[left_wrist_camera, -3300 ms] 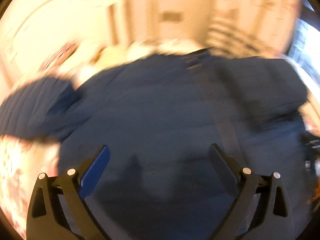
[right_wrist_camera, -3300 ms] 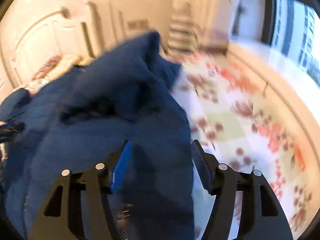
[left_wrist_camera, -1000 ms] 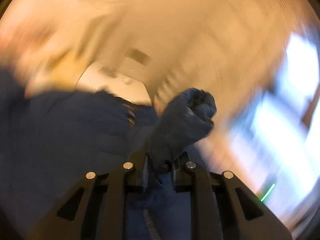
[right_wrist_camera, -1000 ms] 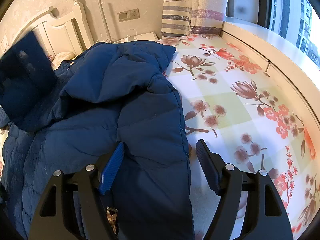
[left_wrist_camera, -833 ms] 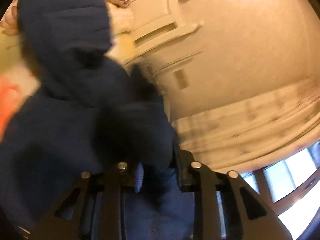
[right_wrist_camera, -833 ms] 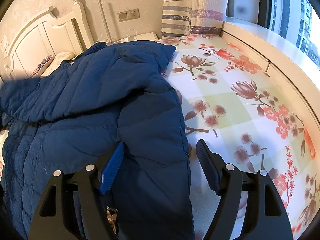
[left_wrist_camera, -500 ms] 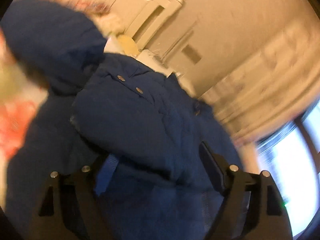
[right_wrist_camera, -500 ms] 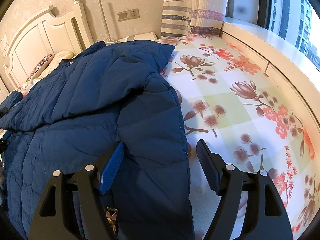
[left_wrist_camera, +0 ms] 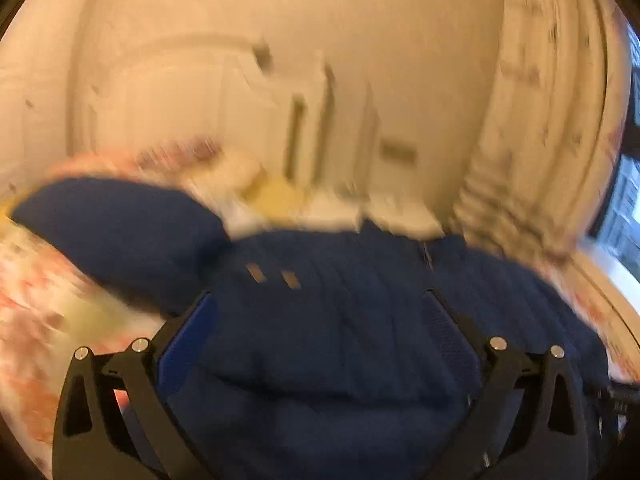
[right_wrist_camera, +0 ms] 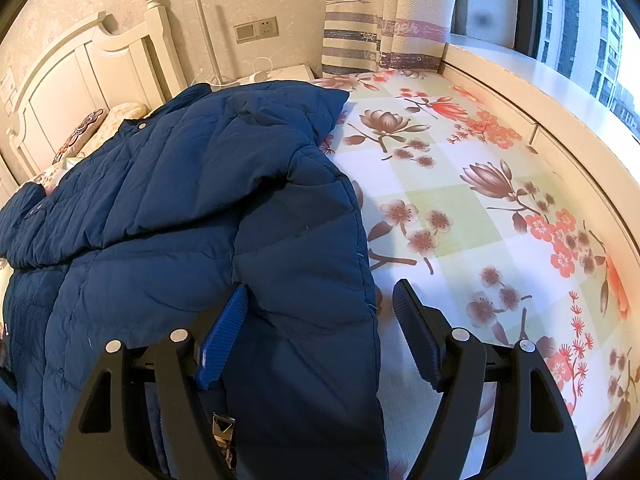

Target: Fold large clothes

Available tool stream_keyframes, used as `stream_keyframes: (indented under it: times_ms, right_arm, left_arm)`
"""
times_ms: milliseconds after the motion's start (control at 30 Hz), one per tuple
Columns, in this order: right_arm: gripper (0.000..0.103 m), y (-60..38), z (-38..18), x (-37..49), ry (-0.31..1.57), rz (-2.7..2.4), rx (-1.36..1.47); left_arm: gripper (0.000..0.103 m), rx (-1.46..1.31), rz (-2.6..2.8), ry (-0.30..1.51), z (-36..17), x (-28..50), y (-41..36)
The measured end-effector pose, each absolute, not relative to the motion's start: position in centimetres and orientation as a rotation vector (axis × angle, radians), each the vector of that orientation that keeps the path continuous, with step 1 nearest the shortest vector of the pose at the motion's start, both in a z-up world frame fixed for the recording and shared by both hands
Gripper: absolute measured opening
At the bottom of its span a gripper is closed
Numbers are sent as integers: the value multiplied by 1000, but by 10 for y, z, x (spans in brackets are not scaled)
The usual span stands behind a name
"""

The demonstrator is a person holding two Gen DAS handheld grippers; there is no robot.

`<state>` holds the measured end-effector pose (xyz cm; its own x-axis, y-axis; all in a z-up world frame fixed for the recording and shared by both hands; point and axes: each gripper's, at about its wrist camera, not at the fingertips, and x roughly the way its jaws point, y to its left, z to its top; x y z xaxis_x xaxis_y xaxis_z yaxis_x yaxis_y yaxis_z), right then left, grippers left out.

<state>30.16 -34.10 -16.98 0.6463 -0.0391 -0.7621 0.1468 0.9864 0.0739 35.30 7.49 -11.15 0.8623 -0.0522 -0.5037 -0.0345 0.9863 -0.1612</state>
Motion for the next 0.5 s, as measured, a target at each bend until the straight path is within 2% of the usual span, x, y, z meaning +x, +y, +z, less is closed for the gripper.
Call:
stream_keyframes:
  times_ms: [133,233,367,500]
  right_arm:
    - [71,-342,-169,301,860,-108,138]
    - [68,-346,-167,299,842,-106,156]
    - [53,-347,-152,282,728,-96,173]
    - [45,-335,-132,282,650,-41,153]
  left_arm:
    - [100,-246,-87,788,-143,385,84]
    - [101,-235,-85,783,-149,384,86]
    - [101,-192,-71,797,-153,382,82]
    - [101,-218,-84,786,-150,381,80]
